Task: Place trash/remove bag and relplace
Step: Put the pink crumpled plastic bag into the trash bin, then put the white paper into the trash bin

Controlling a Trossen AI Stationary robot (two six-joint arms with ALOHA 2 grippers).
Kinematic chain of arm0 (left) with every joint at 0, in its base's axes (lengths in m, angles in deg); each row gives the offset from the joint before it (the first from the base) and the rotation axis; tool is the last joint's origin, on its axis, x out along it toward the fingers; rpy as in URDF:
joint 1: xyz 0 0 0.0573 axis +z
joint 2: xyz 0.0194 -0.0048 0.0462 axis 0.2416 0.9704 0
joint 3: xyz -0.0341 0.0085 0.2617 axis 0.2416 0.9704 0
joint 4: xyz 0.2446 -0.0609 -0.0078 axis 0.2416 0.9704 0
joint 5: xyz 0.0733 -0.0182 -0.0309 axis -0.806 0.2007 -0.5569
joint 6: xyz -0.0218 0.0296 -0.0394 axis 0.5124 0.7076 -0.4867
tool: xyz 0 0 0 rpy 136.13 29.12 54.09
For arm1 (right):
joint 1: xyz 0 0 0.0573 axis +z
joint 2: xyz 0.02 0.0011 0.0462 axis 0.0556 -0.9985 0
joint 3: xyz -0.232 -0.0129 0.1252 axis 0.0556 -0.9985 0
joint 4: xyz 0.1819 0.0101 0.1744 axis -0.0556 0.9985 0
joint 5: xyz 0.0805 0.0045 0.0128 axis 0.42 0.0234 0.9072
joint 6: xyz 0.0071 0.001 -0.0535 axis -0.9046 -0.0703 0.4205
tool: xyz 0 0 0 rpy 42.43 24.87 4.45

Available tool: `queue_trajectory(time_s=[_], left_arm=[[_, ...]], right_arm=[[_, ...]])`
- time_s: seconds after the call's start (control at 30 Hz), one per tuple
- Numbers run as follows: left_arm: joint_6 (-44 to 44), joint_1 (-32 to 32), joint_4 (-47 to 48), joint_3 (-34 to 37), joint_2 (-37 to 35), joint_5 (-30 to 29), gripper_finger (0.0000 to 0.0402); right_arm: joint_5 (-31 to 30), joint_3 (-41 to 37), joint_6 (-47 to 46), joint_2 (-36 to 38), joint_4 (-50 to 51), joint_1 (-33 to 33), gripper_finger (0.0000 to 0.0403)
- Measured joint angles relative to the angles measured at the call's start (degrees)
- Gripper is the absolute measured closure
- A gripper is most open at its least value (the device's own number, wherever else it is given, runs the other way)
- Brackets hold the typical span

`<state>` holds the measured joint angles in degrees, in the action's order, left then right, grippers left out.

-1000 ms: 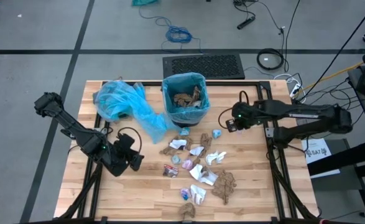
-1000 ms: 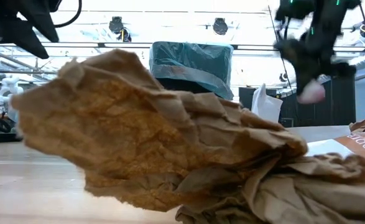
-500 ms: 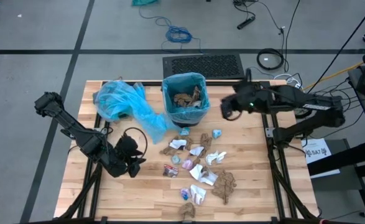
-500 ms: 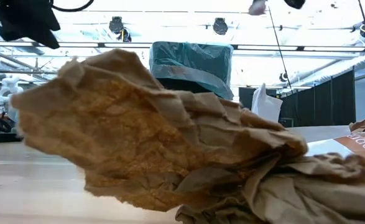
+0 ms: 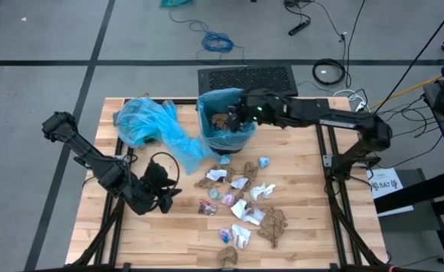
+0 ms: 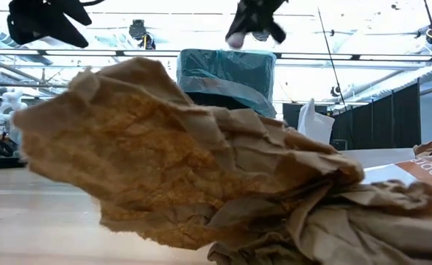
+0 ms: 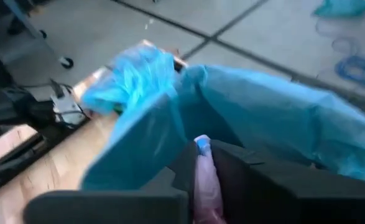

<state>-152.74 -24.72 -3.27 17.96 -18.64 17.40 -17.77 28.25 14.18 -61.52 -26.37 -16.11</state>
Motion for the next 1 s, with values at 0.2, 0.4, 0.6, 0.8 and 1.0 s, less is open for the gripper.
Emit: queue_trajectory(time_s=[0.2,0.4,0.6,0.8,1.0], left_arm=[[-0.02,0.0,-1.38,0.0,0.0,0.04,0.0224],[0.34,0.0,-1.03,0.0,0.0,0.13,0.0224],[0.68,0.0,-0.29,0.0,0.0,0.2,0.0224],[1.92,-0.01,-0.33,0.0,0.0,0.24,0.0224],[3.11,-0.04,-0.41,0.0,0.0,0.69,0.0224]], right_arm=[[7.74,0.0,0.06,-2.39,0.03,-3.12,0.0288],[8.01,0.0,2.45,-0.46,-0.01,-3.59,0.0227],[11.32,0.0,3.36,5.12,3.22,-3.61,0.0205],[13.98,0.02,-0.87,13.17,17.06,-2.43,0.0215],[13.56,-0.3,-10.74,16.12,37.68,3.39,0.0227]])
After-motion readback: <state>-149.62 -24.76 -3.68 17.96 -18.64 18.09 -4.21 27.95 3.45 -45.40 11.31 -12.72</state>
